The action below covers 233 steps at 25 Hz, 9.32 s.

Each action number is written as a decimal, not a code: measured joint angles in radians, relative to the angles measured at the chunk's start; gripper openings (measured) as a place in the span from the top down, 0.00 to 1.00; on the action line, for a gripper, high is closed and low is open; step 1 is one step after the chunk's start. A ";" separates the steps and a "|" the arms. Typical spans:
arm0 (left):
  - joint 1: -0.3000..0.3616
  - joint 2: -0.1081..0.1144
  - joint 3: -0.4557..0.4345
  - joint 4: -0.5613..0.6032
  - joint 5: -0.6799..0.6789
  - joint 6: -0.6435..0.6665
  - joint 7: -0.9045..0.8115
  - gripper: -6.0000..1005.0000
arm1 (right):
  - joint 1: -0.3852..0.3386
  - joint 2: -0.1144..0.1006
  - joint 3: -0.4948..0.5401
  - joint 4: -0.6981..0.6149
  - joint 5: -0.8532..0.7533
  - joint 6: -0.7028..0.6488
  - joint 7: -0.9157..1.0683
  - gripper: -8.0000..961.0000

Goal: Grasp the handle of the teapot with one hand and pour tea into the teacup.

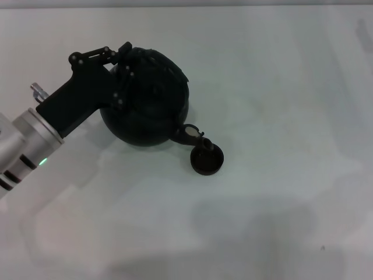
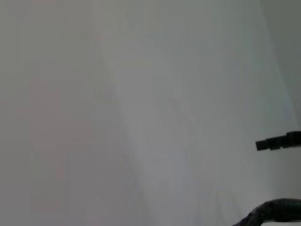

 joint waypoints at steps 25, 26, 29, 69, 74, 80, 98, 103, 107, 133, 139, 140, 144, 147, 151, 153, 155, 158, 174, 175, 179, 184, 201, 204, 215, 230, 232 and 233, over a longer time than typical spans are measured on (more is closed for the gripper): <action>-0.011 0.005 -0.006 -0.015 -0.003 -0.002 0.167 0.87 | 0.008 0.003 0.000 0.008 -0.001 0.000 0.002 0.13; -0.015 0.004 -0.006 -0.012 -0.003 -0.002 0.169 0.87 | 0.008 0.003 0.000 0.009 -0.002 0.000 0.002 0.13; -0.024 0.004 -0.003 -0.011 0.000 -0.002 0.170 0.87 | 0.009 0.003 0.000 0.012 -0.002 0.000 0.002 0.13; -0.080 0.005 0.000 -0.043 0.058 -0.005 0.252 0.88 | 0.009 0.004 0.000 0.014 0.003 0.000 0.028 0.13; -0.086 0.007 0.000 -0.052 0.064 -0.005 0.252 0.88 | 0.010 0.005 0.000 0.014 0.003 0.000 0.028 0.13; -0.088 0.007 0.000 -0.053 0.066 -0.005 0.252 0.89 | 0.013 0.005 0.000 0.014 0.003 0.000 0.028 0.13; -0.046 -0.002 -0.014 -0.023 -0.008 -0.005 0.163 0.89 | 0.013 0.006 0.005 0.025 0.003 0.000 0.041 0.13; -0.032 -0.002 -0.014 -0.015 -0.044 -0.005 0.067 0.89 | 0.011 0.006 0.002 0.026 0.003 0.000 0.041 0.13; -0.006 -0.005 -0.014 0.010 -0.126 -0.010 0.017 0.89 | 0.011 0.006 0.000 0.028 0.003 0.000 0.041 0.13; 0.215 -0.018 0.000 0.353 -0.405 -0.145 0.171 0.89 | 0.007 0.001 0.000 0.035 -0.001 0.000 0.052 0.13; 0.255 -0.018 0.008 0.362 -0.408 -0.145 0.172 0.89 | 0.009 0.000 0.000 0.035 -0.002 -0.002 0.052 0.13; 0.259 -0.018 0.010 0.362 -0.411 -0.145 0.173 0.89 | 0.009 0.000 0.000 0.035 -0.002 -0.002 0.052 0.13; 0.262 -0.018 0.011 0.359 -0.412 -0.145 0.173 0.89 | 0.011 0.000 0.000 0.034 -0.001 -0.002 0.052 0.13; 0.259 -0.017 0.011 0.350 -0.409 -0.145 0.173 0.89 | 0.014 0.001 0.000 0.034 -0.001 -0.002 0.052 0.13; 0.243 -0.013 0.010 0.342 -0.411 -0.170 0.171 0.89 | 0.014 0.003 0.000 0.034 -0.001 -0.001 0.052 0.13; 0.233 -0.012 0.010 0.332 -0.410 -0.180 0.168 0.89 | 0.013 0.003 0.000 0.035 -0.001 -0.001 0.052 0.13; 0.230 -0.012 0.010 0.327 -0.410 -0.182 0.167 0.89 | 0.013 0.003 0.000 0.035 -0.001 0.000 0.052 0.13; 0.227 -0.014 0.011 0.322 -0.404 -0.185 0.165 0.88 | 0.012 0.004 0.000 0.035 -0.001 0.003 0.052 0.13; 0.229 -0.012 0.037 0.318 -0.402 -0.196 0.132 0.87 | 0.018 0.003 0.000 0.032 -0.001 0.003 0.052 0.13; 0.227 -0.012 0.038 0.316 -0.402 -0.196 0.132 0.87 | 0.018 0.003 0.000 0.032 -0.001 0.003 0.052 0.13; 0.226 -0.011 0.038 0.311 -0.401 -0.196 0.132 0.82 | 0.018 0.002 0.000 0.033 0.000 0.003 0.052 0.13; 0.225 -0.009 0.061 0.306 -0.397 -0.192 0.132 0.66 | 0.014 0.001 0.000 0.031 0.000 0.003 0.052 0.13; 0.285 -0.007 0.063 0.297 -0.398 -0.096 0.104 0.19 | 0.008 0.000 0.000 0.030 -0.002 0.003 0.052 0.13; 0.312 -0.007 0.061 0.296 -0.403 -0.031 0.101 0.19 | 0.007 0.000 0.003 0.034 -0.001 0.003 0.052 0.13; 0.346 -0.007 0.051 0.255 -0.623 0.033 -0.061 0.20 | -0.015 0.003 -0.019 0.037 -0.001 0.006 0.049 0.13; 0.262 -0.003 0.050 0.140 -0.808 -0.033 -0.222 0.20 | -0.086 0.006 -0.139 0.094 -0.003 0.101 0.038 0.13; 0.245 -0.002 0.051 0.122 -0.809 -0.065 -0.251 0.20 | -0.098 0.006 -0.136 0.113 -0.001 0.128 0.039 0.13; 0.237 -0.002 0.051 0.115 -0.809 -0.078 -0.261 0.20 | -0.103 0.006 -0.135 0.119 0.000 0.139 0.039 0.13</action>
